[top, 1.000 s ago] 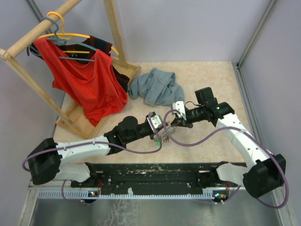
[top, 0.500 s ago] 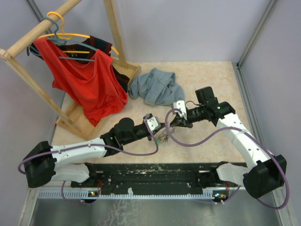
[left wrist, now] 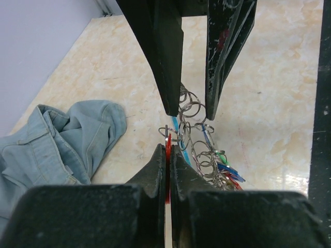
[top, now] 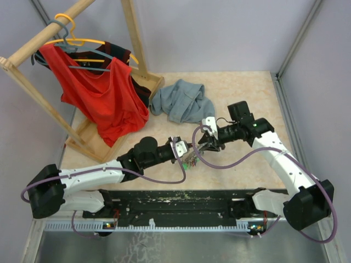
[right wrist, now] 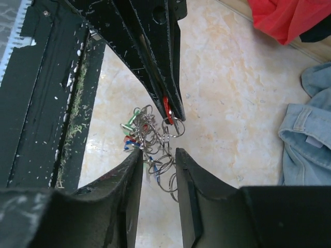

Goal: Remove the keys from the keyring

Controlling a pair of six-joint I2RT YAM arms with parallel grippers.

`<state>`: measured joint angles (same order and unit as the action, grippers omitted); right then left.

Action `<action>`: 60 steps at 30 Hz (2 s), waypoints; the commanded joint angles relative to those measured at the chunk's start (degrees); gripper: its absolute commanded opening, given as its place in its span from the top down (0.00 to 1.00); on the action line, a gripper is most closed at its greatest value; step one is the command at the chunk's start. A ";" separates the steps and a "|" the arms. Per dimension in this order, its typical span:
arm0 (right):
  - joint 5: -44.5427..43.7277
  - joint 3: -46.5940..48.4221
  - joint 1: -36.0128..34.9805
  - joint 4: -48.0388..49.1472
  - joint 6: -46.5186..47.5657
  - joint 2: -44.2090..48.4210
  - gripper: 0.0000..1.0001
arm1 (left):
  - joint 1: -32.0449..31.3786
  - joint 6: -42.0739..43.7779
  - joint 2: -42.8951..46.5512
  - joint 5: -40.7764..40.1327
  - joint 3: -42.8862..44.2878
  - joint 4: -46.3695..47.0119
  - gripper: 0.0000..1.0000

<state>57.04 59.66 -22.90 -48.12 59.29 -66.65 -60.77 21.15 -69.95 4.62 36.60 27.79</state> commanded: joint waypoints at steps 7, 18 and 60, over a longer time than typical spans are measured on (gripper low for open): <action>3.47 3.76 0.90 1.85 -6.06 0.01 0.55 | -0.86 19.45 1.98 1.16 -1.16 3.65 1.00; 6.10 3.16 4.73 13.25 -23.69 -2.40 0.53 | -1.43 58.65 -3.13 -0.84 -9.36 23.25 0.99; 24.11 -1.18 8.09 41.99 -69.92 -13.24 0.55 | -1.77 100.22 -17.59 2.92 -3.56 35.92 1.00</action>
<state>78.48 57.71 -14.76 -9.43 -7.68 -78.70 -61.67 118.74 -87.74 5.96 30.48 61.21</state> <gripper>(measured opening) 0.507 0.017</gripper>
